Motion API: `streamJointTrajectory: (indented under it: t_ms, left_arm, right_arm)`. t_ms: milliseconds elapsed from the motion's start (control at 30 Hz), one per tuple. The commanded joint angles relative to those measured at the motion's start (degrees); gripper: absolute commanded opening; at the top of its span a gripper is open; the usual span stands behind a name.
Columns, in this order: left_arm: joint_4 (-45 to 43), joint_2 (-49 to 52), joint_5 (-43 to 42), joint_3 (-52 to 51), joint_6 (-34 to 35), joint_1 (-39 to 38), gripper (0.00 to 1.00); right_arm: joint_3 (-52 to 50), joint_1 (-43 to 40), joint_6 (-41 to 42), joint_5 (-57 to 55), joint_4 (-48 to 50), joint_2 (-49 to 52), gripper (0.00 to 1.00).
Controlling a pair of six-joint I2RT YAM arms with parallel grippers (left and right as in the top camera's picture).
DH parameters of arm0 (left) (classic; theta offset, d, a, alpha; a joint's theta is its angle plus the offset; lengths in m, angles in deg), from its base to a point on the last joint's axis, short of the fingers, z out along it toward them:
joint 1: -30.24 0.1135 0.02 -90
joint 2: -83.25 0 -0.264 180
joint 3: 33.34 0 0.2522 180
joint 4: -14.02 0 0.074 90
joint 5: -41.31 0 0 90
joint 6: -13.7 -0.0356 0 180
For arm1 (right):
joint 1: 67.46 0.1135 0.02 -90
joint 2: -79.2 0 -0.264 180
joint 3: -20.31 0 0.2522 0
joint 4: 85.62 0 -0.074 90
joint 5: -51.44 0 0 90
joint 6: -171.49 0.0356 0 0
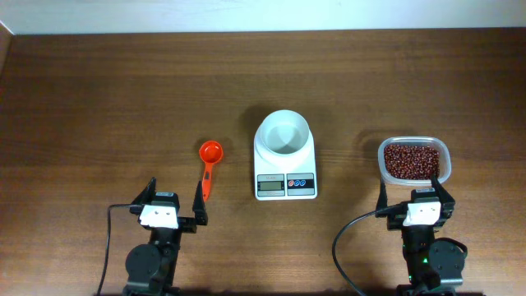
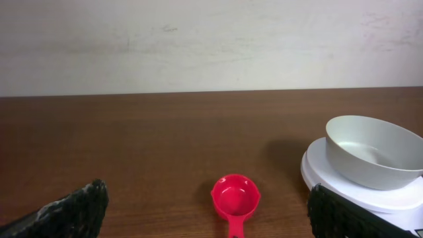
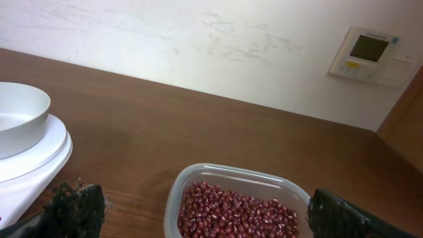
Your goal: Scoop item into bowl and weigh 50g on scale
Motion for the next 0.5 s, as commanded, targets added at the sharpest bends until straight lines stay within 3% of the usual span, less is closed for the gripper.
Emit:
streamJointTrajectory:
  t_ms: [0, 467]
  left_arm:
    - [0.17, -0.22, 0.39, -0.13, -0.68, 0.33, 0.99]
    - [0.20, -0.22, -0.02, -0.13, -0.68, 0.33, 0.99]
  right_arm:
    - [-0.46, 0.33, 0.37, -0.85, -0.20, -0.59, 0.99]
    - [-0.46, 0.33, 0.37, -0.85, -0.20, -0.59, 0.99]
